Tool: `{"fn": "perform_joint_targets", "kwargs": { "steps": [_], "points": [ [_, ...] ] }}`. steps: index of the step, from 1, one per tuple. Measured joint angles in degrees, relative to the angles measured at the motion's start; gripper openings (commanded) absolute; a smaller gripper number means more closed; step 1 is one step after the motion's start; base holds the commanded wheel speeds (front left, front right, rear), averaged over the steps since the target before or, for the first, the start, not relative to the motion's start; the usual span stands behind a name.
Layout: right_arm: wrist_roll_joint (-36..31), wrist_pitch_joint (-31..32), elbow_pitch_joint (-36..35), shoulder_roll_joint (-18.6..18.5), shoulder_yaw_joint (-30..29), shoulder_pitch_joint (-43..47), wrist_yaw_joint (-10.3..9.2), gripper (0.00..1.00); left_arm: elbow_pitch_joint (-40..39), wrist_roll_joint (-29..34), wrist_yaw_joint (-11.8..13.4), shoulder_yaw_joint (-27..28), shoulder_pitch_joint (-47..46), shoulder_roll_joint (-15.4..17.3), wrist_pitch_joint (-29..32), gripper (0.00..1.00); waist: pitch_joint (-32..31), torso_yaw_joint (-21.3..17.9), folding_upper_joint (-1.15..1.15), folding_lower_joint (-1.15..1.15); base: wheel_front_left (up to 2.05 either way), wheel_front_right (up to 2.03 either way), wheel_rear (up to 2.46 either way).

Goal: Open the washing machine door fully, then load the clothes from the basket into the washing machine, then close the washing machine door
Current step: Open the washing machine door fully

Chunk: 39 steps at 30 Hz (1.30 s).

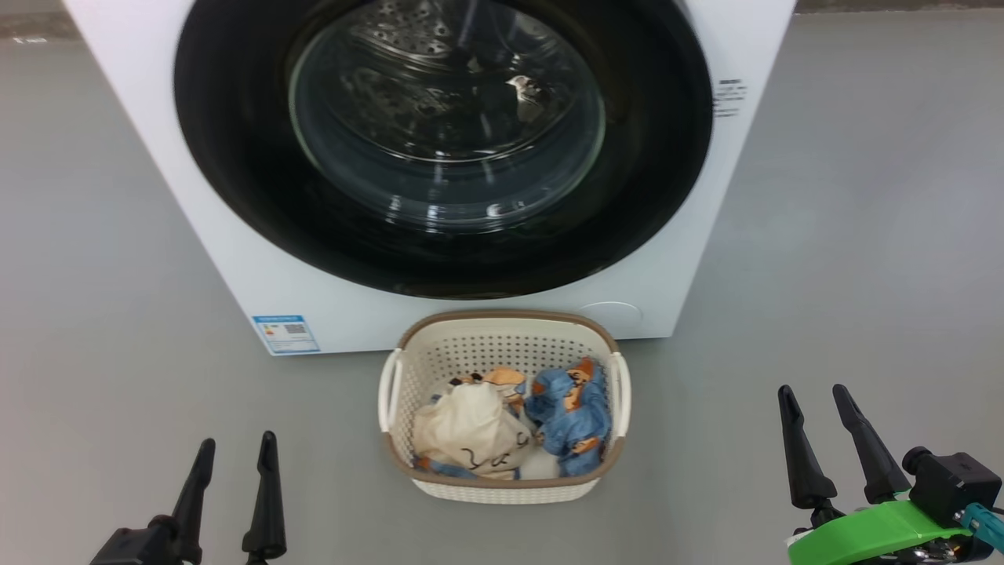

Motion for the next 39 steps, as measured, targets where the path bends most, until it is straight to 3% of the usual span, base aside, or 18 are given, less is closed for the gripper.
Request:
{"fn": "perform_joint_targets", "kwargs": {
  "steps": [17, 29, 33, 39],
  "points": [
    [0.0, 0.0, 0.0, 0.4, -0.7, -0.2, 0.0, 1.0, -0.8, -1.8, 0.0, -0.2, -0.9, -0.3, 0.0, 1.0, 0.6, -0.6, 0.0, 0.0, 1.19, 1.19, -2.38],
    [0.0, 0.0, 0.0, 0.4, -0.8, -0.2, 0.0, 1.0, -0.7, -2.6, 0.0, -1.3, -0.9, -0.2, 0.0, 1.0, 0.2, -0.4, 0.0, 0.0, 0.43, 0.43, -0.85],
    [0.0, 0.0, -0.2, 0.6, -0.7, -0.3, 0.0, 0.0, -0.7, -2.7, 0.0, -1.6, -0.9, -0.2, 0.0, 1.0, 0.2, -0.3, 0.0, 0.0, 0.0, 0.0, 0.0],
    [0.9, 0.0, -0.8, 1.0, -0.7, -1.7, 0.0, 0.0, -0.7, -3.1, 0.0, -1.7, -0.9, -0.3, 0.0, 1.0, 0.2, -0.4, 0.0, 0.0, 0.0, 0.0, 0.0]
  ]
}}
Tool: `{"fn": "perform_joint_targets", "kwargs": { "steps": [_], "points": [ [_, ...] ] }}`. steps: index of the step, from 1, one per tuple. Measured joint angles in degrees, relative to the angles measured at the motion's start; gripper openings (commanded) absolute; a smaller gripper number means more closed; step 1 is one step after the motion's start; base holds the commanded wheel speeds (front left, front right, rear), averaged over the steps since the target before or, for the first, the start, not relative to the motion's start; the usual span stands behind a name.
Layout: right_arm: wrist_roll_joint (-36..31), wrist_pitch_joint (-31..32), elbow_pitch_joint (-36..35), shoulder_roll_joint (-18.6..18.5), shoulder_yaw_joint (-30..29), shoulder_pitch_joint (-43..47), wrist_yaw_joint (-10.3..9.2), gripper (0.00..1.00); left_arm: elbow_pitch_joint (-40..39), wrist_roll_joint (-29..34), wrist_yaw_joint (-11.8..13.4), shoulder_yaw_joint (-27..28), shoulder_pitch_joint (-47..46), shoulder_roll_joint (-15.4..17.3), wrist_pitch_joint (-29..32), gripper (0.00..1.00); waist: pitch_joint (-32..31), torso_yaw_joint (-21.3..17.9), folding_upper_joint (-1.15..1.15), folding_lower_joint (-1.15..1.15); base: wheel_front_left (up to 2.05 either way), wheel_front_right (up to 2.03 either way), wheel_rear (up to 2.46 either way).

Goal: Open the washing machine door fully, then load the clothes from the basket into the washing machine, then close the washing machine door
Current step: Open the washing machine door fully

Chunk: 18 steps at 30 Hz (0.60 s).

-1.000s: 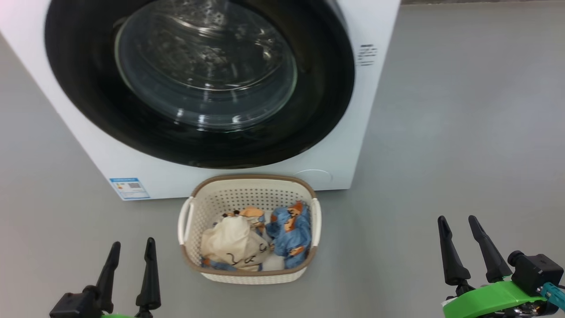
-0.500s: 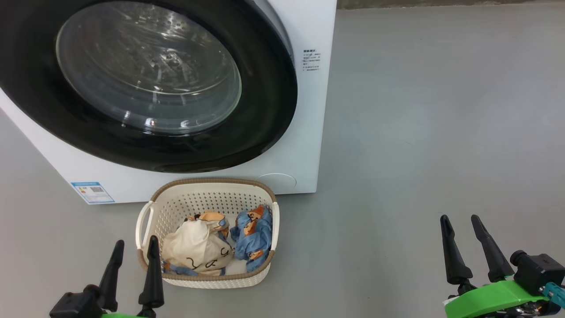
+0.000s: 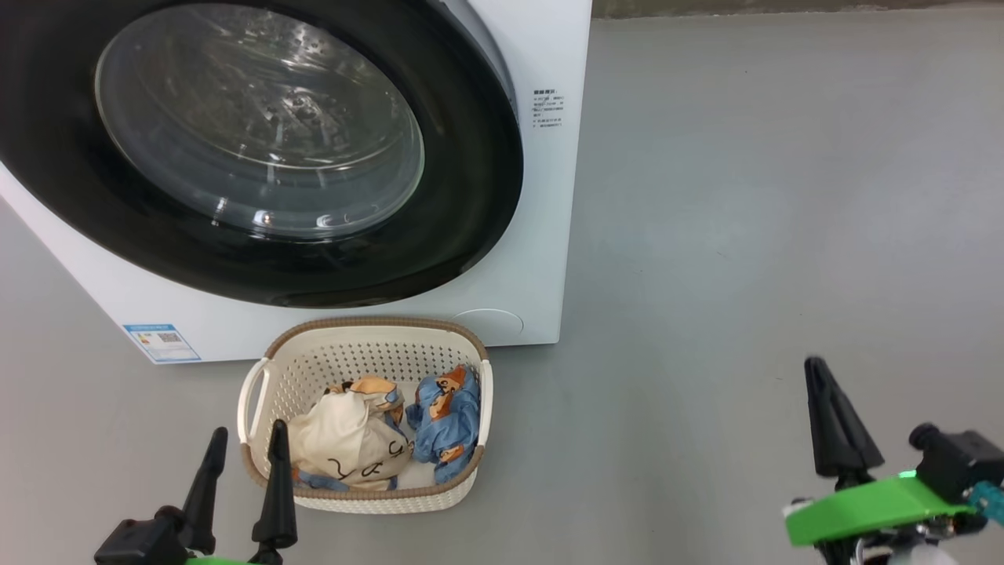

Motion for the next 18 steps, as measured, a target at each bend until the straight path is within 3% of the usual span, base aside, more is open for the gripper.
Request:
{"fn": "perform_joint_targets", "kwargs": {
  "steps": [11, 18],
  "points": [
    [19.0, -0.3, -3.8, 1.1, -0.4, -11.2, 0.0, 0.0, 0.0, 0.0, 0.0, -0.6, 0.0, -0.6, 0.0, 1.0, 0.8, -0.4, 0.0, 0.0, 0.0, 0.0, 0.0],
    [25.4, -0.4, -3.0, -1.7, 4.2, -21.6, 0.0, 0.0, -0.1, 0.0, 0.0, -1.8, -2.4, -1.2, -0.1, 1.0, 3.2, 0.0, 0.0, 0.0, 0.0, 0.0, 0.0]
  ]
}}
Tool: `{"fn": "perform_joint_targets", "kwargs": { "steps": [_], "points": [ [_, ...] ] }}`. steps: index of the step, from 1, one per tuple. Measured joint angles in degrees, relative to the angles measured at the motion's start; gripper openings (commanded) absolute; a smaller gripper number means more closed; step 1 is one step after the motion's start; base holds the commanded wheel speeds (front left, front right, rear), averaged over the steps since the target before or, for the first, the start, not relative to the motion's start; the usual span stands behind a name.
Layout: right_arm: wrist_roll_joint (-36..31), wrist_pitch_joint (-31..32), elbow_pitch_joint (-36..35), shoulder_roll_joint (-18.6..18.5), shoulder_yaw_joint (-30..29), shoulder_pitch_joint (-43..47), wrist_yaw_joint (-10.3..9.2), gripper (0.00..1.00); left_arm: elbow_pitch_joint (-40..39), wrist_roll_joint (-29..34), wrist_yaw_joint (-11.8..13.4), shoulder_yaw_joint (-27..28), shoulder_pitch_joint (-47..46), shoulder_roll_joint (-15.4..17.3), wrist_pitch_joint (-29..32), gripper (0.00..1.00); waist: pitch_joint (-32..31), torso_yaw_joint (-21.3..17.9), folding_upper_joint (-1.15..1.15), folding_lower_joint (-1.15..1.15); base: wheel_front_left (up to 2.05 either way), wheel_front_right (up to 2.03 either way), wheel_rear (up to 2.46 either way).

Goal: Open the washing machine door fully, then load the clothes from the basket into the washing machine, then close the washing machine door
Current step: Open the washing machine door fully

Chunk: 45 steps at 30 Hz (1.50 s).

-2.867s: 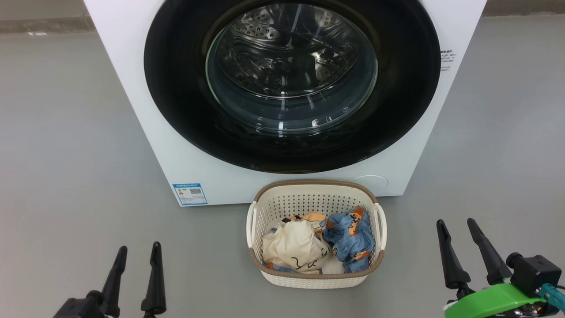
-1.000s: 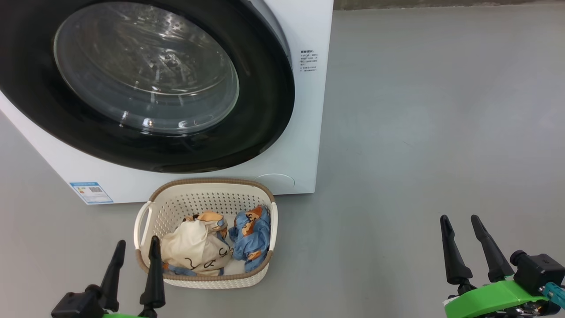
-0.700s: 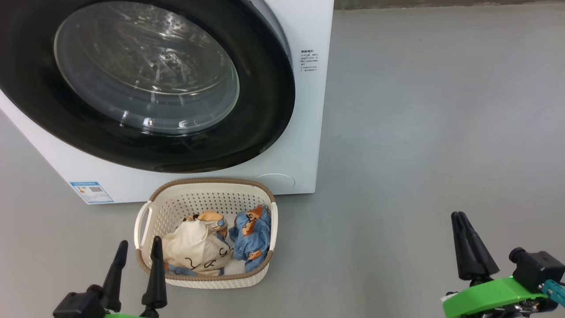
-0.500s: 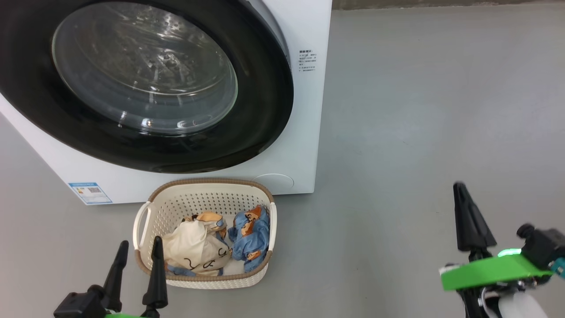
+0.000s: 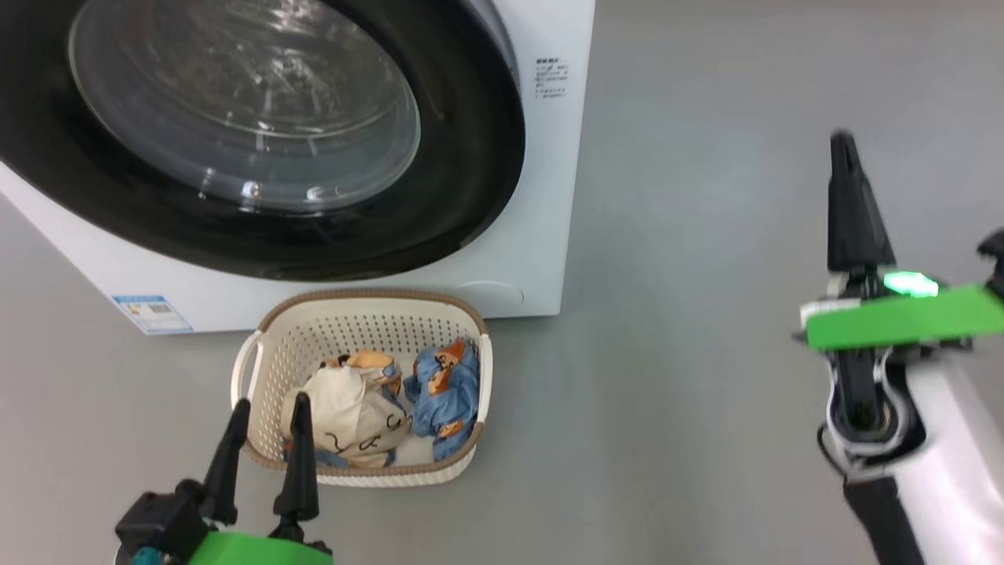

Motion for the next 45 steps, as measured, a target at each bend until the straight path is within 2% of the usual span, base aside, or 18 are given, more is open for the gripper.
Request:
{"fn": "perform_joint_targets", "kwargs": {
  "steps": [4, 14, 19, 24, 29, 39, 45],
  "points": [
    [4.1, 0.0, 2.8, -1.9, 1.6, -6.3, 0.0, 0.0, 0.0, -0.2, 0.0, -0.7, -1.9, 0.0, 0.0, 1.0, 1.7, 0.5, 0.0, 0.0, 0.0, 0.0, 0.0],
    [24.2, 0.0, 8.5, -6.7, 5.4, -18.3, 0.0, 0.0, 0.0, -0.5, 0.0, -2.2, -5.4, -0.2, -0.1, 1.0, 6.2, 3.3, 0.0, 0.0, 0.0, 0.0, 0.0],
    [31.2, 0.7, 9.8, -11.3, 12.5, -23.4, 0.0, 0.0, 0.0, -0.7, 0.0, -3.1, -7.6, -0.3, -0.2, 1.0, 8.6, 4.8, 0.0, 0.0, 0.0, 0.0, 0.0],
    [37.2, 6.6, 9.5, -14.1, 18.3, -27.8, 0.0, 0.0, 0.1, -1.0, 0.0, -4.0, -8.8, -0.3, -0.2, 1.0, 10.8, 6.3, 0.0, 0.0, 0.0, 0.0, 0.0],
    [41.6, 12.3, 10.7, -15.5, 20.3, -31.1, 0.0, 0.0, 0.2, -1.0, 0.0, -4.9, -10.6, -0.4, -0.2, 1.0, 12.8, 7.6, 0.0, 0.0, 0.0, 0.0, 0.0],
    [47.8, 26.2, 12.7, -15.6, 17.7, -36.0, 0.0, 0.0, 0.2, -2.1, 0.0, -5.8, -12.6, -0.5, -0.2, 1.0, 16.8, 9.8, 0.0, 0.0, 0.0, 0.0, 0.0],
    [48.6, 33.4, 14.6, -15.0, 15.2, -39.5, 0.0, 0.0, 0.1, -3.6, 0.0, -6.2, -14.5, -0.6, -0.2, 1.0, 19.4, 10.8, 0.0, 0.0, 0.0, 0.0, 0.0]
  ]
}}
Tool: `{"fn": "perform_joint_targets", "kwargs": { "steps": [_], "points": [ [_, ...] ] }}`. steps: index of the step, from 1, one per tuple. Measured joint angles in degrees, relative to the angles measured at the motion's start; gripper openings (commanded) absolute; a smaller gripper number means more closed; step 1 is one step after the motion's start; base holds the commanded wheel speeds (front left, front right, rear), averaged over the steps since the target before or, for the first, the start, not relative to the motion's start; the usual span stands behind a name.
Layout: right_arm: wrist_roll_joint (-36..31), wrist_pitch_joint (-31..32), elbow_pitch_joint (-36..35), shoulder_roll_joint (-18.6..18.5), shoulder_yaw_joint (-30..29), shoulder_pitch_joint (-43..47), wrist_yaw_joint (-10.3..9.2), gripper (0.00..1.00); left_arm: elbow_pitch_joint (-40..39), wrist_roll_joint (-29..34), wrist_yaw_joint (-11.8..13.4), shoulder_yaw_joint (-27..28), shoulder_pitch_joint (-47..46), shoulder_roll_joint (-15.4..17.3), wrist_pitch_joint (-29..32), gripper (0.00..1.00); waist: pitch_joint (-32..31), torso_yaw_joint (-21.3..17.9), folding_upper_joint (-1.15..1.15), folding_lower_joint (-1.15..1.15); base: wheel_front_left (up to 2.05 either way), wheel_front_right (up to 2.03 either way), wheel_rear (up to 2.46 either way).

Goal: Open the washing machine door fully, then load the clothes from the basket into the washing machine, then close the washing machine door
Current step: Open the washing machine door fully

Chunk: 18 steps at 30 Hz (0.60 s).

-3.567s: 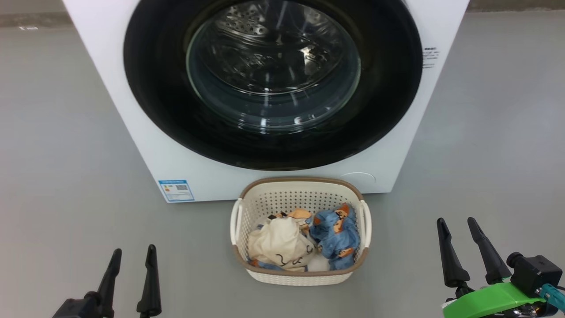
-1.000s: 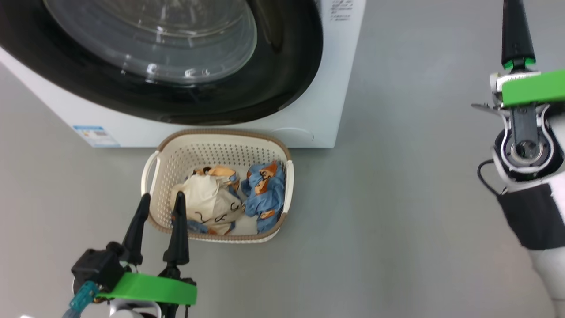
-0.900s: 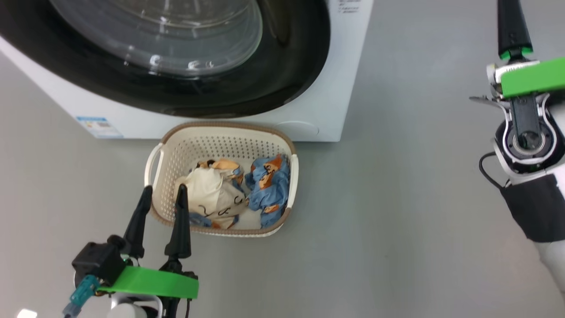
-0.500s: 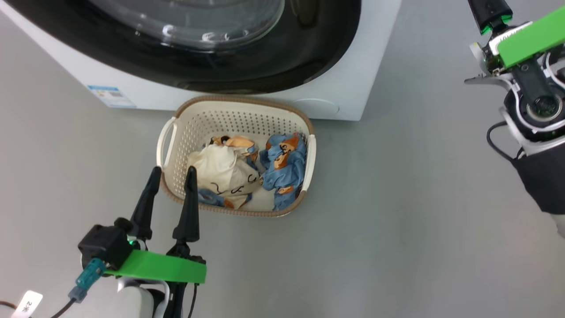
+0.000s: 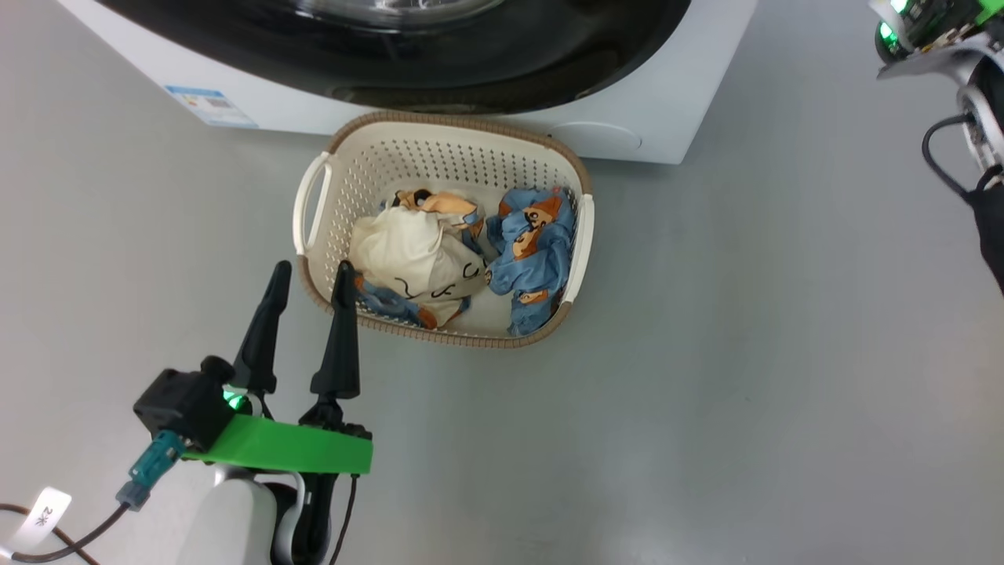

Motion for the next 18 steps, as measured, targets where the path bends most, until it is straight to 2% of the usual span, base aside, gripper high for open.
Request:
{"fn": "perform_joint_targets", "kwargs": {
  "steps": [8, 18],
  "points": [
    [-0.7, 6.7, 2.7, 0.3, -0.8, -4.2, 0.0, 0.0, -0.1, -1.1, 0.0, -1.5, -2.1, -0.1, 0.0, 1.0, 3.3, 1.3, 0.0, 0.0, 0.0, 0.0, 0.0],
    [-1.7, 9.5, 4.1, 1.2, -2.0, -6.8, 0.0, 0.0, -0.6, -2.0, 0.0, -3.0, -3.3, -0.1, 0.0, 1.0, 5.8, 3.6, 0.0, 0.0, 0.0, 0.0, 0.0]
  ]
}}
